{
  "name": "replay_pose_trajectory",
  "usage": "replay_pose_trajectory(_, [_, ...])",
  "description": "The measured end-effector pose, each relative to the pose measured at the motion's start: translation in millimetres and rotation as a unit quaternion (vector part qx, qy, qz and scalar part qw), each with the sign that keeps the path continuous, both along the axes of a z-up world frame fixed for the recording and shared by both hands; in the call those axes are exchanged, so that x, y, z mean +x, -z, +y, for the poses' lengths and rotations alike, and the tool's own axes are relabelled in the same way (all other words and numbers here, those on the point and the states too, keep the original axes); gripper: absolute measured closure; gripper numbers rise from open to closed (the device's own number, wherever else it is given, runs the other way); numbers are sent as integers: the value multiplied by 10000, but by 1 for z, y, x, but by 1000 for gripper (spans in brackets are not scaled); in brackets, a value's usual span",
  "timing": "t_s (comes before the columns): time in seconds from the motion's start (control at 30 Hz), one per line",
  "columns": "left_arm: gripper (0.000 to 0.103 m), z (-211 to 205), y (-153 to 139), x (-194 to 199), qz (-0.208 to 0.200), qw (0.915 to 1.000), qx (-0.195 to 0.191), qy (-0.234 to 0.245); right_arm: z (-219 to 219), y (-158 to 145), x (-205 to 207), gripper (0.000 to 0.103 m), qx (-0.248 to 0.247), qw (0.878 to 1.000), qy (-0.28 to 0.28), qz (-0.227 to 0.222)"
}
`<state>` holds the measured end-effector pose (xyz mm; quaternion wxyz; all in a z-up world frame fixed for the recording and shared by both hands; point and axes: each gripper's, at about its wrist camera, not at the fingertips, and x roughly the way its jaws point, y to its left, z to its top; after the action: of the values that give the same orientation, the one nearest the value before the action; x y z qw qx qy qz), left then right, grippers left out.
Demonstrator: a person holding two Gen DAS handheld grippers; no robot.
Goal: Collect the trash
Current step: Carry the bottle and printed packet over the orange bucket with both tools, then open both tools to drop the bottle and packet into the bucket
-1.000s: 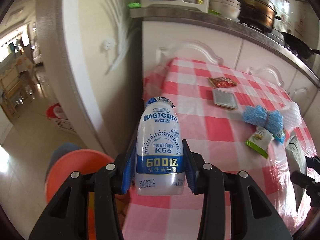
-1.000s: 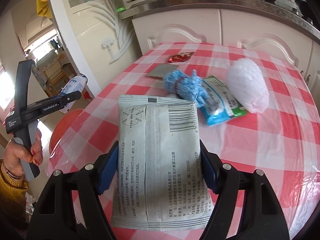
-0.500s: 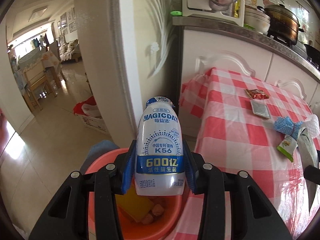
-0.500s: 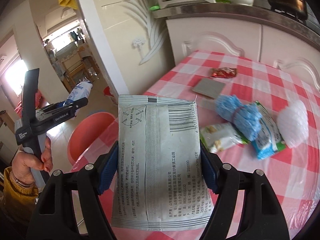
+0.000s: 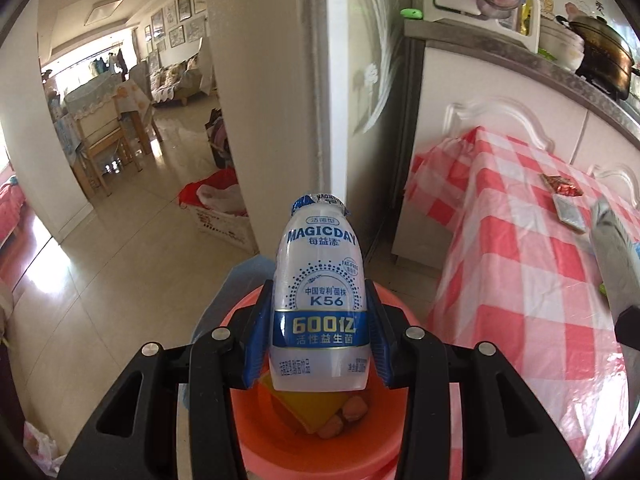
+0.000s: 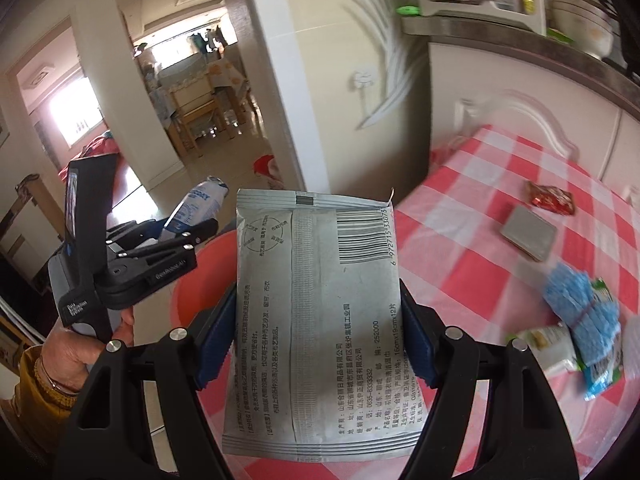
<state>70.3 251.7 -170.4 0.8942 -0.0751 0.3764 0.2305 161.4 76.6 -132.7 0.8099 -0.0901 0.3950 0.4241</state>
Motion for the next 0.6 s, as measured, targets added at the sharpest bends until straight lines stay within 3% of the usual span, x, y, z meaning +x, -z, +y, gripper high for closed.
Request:
replay_pose_trajectory(0.5, [59, 25, 34, -11, 410, 9986, -21, -331, 93, 23, -9, 29, -362, 9960, -817, 53])
replay_pose_trajectory(0.6, [42, 29, 39, -13, 478, 9979, 11, -431, 107, 30, -11, 29, -448, 9948, -912, 27])
